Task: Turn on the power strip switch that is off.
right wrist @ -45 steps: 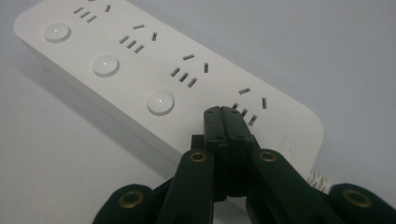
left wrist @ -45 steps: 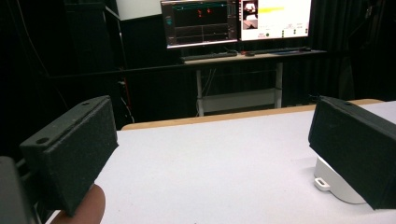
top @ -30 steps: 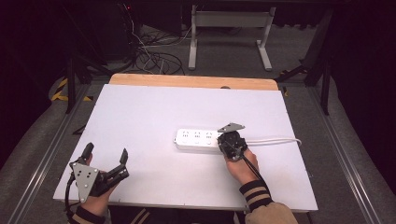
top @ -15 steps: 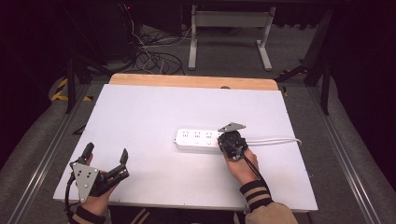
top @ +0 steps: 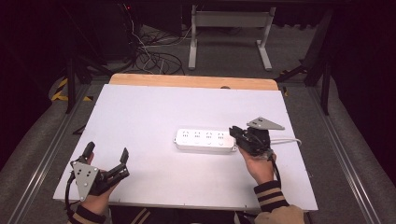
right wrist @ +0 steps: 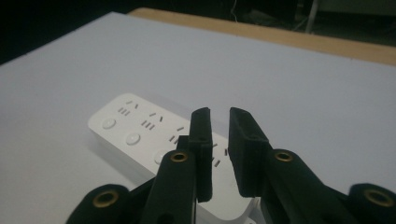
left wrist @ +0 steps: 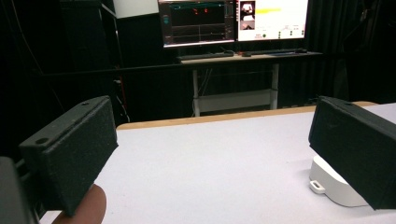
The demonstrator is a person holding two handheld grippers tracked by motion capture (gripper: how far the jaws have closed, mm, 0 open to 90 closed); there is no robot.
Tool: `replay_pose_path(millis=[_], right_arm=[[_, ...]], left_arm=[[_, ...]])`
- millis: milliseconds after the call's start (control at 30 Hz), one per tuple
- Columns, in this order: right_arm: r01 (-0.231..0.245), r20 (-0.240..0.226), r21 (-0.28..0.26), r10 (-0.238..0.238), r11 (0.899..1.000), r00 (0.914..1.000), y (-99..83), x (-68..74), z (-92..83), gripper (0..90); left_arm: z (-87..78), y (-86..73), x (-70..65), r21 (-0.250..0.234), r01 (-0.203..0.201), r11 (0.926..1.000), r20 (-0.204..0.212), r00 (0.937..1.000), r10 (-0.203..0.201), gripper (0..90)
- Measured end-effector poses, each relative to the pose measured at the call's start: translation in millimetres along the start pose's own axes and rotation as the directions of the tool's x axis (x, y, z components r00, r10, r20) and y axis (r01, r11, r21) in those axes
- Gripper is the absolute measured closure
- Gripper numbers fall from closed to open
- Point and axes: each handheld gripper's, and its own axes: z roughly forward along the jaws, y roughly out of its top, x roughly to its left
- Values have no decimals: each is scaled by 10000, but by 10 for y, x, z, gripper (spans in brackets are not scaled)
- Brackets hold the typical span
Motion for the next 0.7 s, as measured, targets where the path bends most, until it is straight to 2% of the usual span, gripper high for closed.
replay_pose_path(millis=[67,200,433,567,633,667,700], right_arm=[[-26,-117,-376,21,9993,9999,7,-50,-105,738],[-130,-122,-979,118,9951,9999,-4,-127,-253,538],[494,170,-1594,-473,9860,9987,-32,-119,-381,484],[565,219,-2026,-532,9776,9983,-31,-86,-435,471],[626,297,-2584,-568,9640,9979,-42,-74,-484,412],[694,395,-3030,-602,9504,9974,-56,-71,-511,367],[776,474,-3525,-650,9326,9968,-74,-72,-538,336]], left_arm=[[9,-2,-8,0,46,10000,32,10000,-46,15],[17,0,-9,1,31,10000,62,10000,-31,15],[44,1,-30,-14,-14,10000,166,9999,14,16],[53,1,-36,-12,54,10000,211,9998,-54,17],[57,3,-41,-21,51,10000,245,9997,-51,17],[57,3,-41,-21,51,10000,245,9997,-51,17],[61,3,-42,-30,13,10000,239,9997,-12,17]])
